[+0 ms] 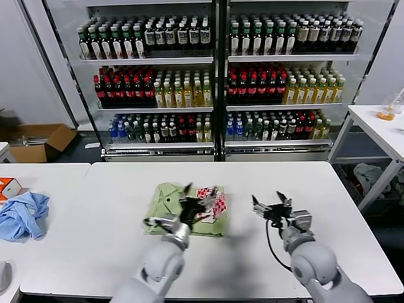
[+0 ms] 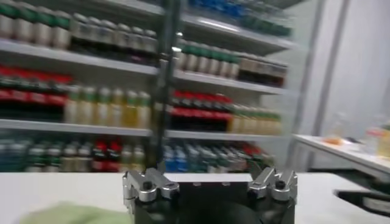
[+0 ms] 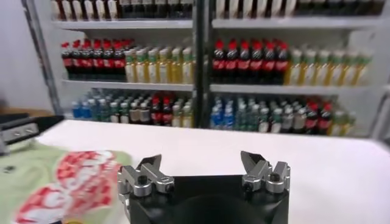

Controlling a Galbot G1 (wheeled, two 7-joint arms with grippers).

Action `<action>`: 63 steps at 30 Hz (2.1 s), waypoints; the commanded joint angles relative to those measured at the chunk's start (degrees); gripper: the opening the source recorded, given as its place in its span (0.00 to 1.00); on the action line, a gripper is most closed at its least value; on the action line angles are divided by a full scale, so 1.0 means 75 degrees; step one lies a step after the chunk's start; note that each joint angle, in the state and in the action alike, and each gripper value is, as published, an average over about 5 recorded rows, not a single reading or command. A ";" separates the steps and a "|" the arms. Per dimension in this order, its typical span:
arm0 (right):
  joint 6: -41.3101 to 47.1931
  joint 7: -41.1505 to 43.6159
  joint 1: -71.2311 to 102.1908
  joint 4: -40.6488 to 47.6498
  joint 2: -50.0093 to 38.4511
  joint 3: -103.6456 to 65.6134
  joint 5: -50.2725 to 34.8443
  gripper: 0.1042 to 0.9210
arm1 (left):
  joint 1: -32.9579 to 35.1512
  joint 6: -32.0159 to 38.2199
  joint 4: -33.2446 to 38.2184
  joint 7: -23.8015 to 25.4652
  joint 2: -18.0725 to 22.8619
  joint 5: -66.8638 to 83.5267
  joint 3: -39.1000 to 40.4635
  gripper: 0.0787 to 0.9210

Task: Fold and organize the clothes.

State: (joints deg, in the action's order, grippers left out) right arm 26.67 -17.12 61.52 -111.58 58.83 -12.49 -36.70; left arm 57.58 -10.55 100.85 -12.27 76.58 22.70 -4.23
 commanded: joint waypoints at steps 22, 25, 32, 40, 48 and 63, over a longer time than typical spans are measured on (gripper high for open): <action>0.0285 -0.1071 -0.1912 0.2596 0.2008 0.2144 -0.1486 0.67 | 0.2251 0.0143 0.1293 -0.0363 -0.1175 0.0341 -0.3171 0.88; 0.0278 -0.1120 -0.1899 0.2603 0.1993 0.2090 -0.1494 0.57 | 0.2264 0.0129 0.1307 -0.0364 -0.1173 0.0346 -0.3157 0.88; 0.0184 -0.1097 -0.1926 0.2605 0.1893 0.1909 -0.1483 0.32 | 0.2274 0.0124 0.1307 -0.0355 -0.1157 0.0358 -0.3117 0.88; 0.0217 -0.0849 -0.2072 0.2717 0.1553 0.1692 -0.1130 0.05 | 0.2218 0.0114 0.1219 -0.0331 -0.1137 0.0411 -0.3033 0.88; 0.0467 -0.0204 -0.2156 0.2643 0.0733 0.1136 -0.0633 0.01 | 0.2166 0.0069 0.1196 -0.0299 -0.1205 0.0450 -0.2922 0.88; -0.0798 0.0523 -0.1205 0.1797 0.0338 0.0427 0.2094 0.05 | 0.2002 -0.0008 0.1142 -0.0289 -0.1260 0.0361 -0.2549 0.88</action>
State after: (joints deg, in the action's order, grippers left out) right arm 30.35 -15.77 46.69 -92.46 63.37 -5.72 -35.11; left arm 72.59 -10.60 109.29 -14.43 67.19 25.65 -24.20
